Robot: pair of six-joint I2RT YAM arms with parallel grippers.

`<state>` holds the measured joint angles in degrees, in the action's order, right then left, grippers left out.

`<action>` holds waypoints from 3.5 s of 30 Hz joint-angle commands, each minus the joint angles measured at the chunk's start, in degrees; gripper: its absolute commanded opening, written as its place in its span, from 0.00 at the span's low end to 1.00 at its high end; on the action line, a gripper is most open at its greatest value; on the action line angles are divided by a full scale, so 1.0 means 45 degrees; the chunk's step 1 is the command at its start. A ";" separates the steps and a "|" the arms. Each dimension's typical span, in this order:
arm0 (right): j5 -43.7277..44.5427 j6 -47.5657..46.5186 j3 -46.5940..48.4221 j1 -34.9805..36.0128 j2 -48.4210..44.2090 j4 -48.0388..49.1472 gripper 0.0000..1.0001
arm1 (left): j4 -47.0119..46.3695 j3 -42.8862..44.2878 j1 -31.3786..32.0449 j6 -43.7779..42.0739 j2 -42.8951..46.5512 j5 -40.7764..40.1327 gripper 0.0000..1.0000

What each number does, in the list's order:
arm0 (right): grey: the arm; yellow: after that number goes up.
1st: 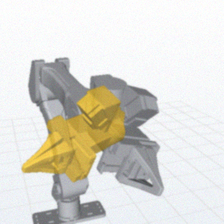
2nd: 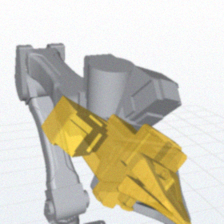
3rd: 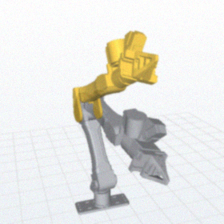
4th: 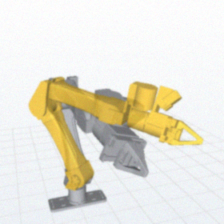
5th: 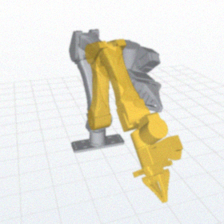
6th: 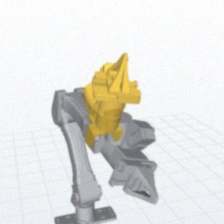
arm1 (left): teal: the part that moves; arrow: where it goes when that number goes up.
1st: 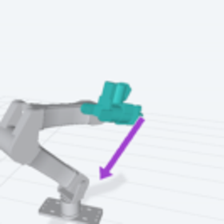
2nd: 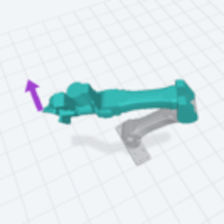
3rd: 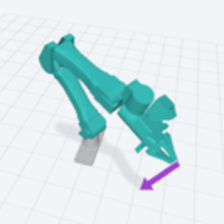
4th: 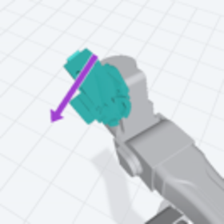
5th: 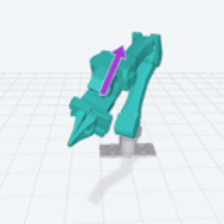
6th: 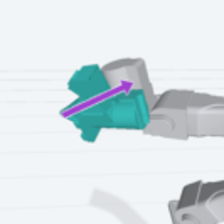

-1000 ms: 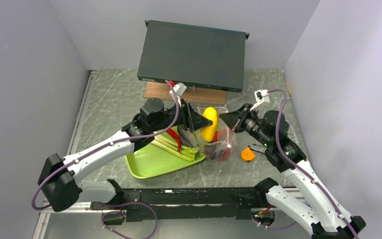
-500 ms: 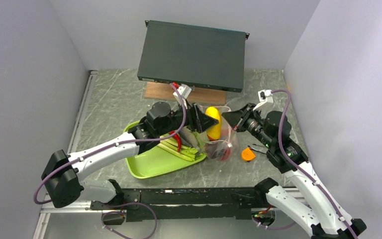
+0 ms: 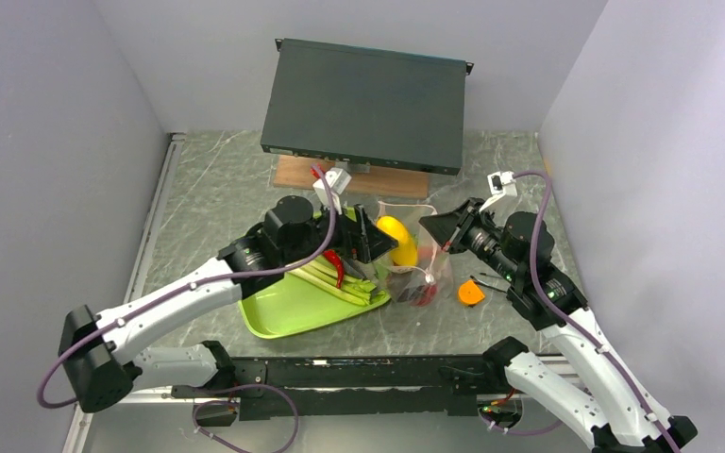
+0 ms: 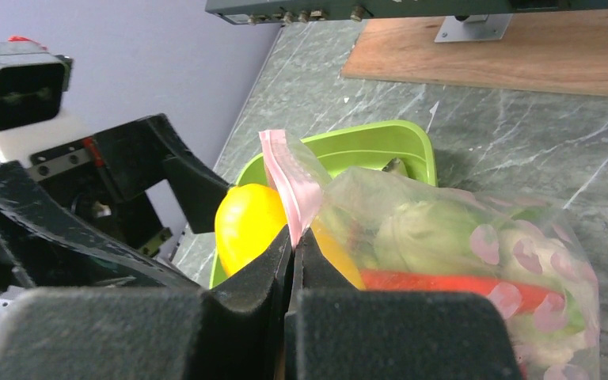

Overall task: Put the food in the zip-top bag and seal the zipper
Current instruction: Place the fake fruit in the zipper food storage bag, then adjust the zipper food storage bag at the center of the board.

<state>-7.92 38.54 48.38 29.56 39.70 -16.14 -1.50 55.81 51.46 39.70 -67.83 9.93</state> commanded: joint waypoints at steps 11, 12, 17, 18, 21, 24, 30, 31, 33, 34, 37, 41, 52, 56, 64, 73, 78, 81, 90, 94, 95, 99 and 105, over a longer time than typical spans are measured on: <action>-0.0090 -0.0031 0.0733 0.0049 -0.0366 0.0932 0.00 | 0.2710 -0.0090 0.0010 0.0421 0.1923 -0.1826 0.53; -0.0092 -0.0013 0.0733 0.0054 -0.0366 0.0926 0.00 | 0.2632 -0.0099 0.0009 0.0521 0.1748 -0.1718 0.46; -0.0094 -0.0011 0.0763 0.0038 -0.0390 0.0884 0.00 | 0.2387 -0.0177 0.0010 0.0949 0.0881 -0.1065 0.26; -0.0085 -0.0011 0.0754 0.0045 -0.0409 0.0857 0.00 | 0.2223 -0.0254 0.0014 0.0970 0.0771 -0.0829 0.31; -0.0065 -0.0013 0.0734 0.0048 -0.0465 0.0850 0.00 | 0.1648 -0.0528 0.0021 0.1073 0.0680 -0.0499 0.40; -0.0074 -0.0012 0.0675 0.0050 -0.0493 0.0927 0.00 | 0.1327 -0.0626 0.0019 0.1197 0.0557 -0.0396 0.41; -0.0151 -0.0011 0.0622 0.0054 -0.0443 0.0954 0.00 | 0.0612 -0.0343 0.0020 0.1326 -0.0429 0.0624 0.44; -0.0153 -0.0011 0.0607 0.0052 -0.0454 0.0936 0.00 | 0.0546 -0.0234 0.0022 0.1291 -0.0614 0.0800 0.44; -0.0026 -0.0109 0.0640 0.0050 -0.0480 0.0809 0.00 | 0.0566 0.0064 0.0009 0.1155 -0.0867 0.1157 0.40; 0.0099 -0.0211 0.0704 0.0052 -0.0502 0.0637 0.00 | 0.0591 0.0264 0.0009 0.1020 -0.0930 0.1331 0.34; 0.0613 -0.0708 0.0993 0.0046 -0.0728 -0.0045 0.00 | 0.0728 0.1011 0.0012 0.0565 -0.0853 0.1640 0.16; 0.1317 -0.1872 0.1619 0.0046 -0.1124 -0.1131 0.00 | 0.0827 0.2114 0.0010 0.0445 -0.0708 0.2066 0.00; -0.3631 -0.3938 0.3392 0.0045 -0.0451 -0.2324 0.08 | -0.0130 0.4691 0.0199 0.2382 -0.3457 0.3849 0.00; -0.4708 -0.3895 0.3914 0.0038 0.0932 -0.3602 0.14 | -0.1251 0.4412 0.0432 0.3049 -0.4031 0.4132 0.00; -0.1552 -0.4327 0.4193 0.0056 0.1233 -0.6478 0.47 | -0.1051 0.4018 0.0478 0.2750 -0.4008 0.3900 0.00; -0.1365 -0.4788 0.4746 0.0052 0.1515 -0.8442 0.71 | -0.0967 0.3809 0.0488 0.2734 -0.3798 0.3697 0.00; -0.1109 -0.5315 0.5385 0.0068 0.2049 -0.9866 0.77 | -0.0058 0.4363 0.0476 0.2506 -0.4102 0.3655 0.00; -0.0616 -0.5606 0.5686 0.0051 0.2158 -1.0219 0.80 | 0.0234 0.4580 0.0473 0.2905 -0.4345 0.3490 0.00; 0.3415 -0.4824 0.6123 0.3638 0.2985 -1.0367 0.87 | -0.1138 0.4501 0.0488 0.4699 -0.4829 0.3408 0.00; 0.8039 -0.3345 0.6845 0.6477 0.4318 -1.1453 0.86 | -0.0859 0.4666 0.0469 0.4889 -0.4920 0.3084 0.00; 0.8937 -0.2981 0.7029 0.7043 0.4704 -1.1887 0.86 | -0.0964 0.4599 0.0472 0.4942 -0.4893 0.3068 0.00; 1.1548 -0.1646 0.7819 0.7934 0.5908 -1.3322 0.80 | -0.1038 0.4235 0.0442 0.4972 -0.4590 0.2946 0.00; 1.1516 -0.1840 0.7933 0.8029 0.6154 -1.2844 0.42 | -0.1010 0.4073 0.0363 0.4551 -0.4234 0.3084 0.06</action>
<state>38.02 28.32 81.06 65.34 68.62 -73.25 -2.31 74.24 53.23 60.90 -90.37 23.49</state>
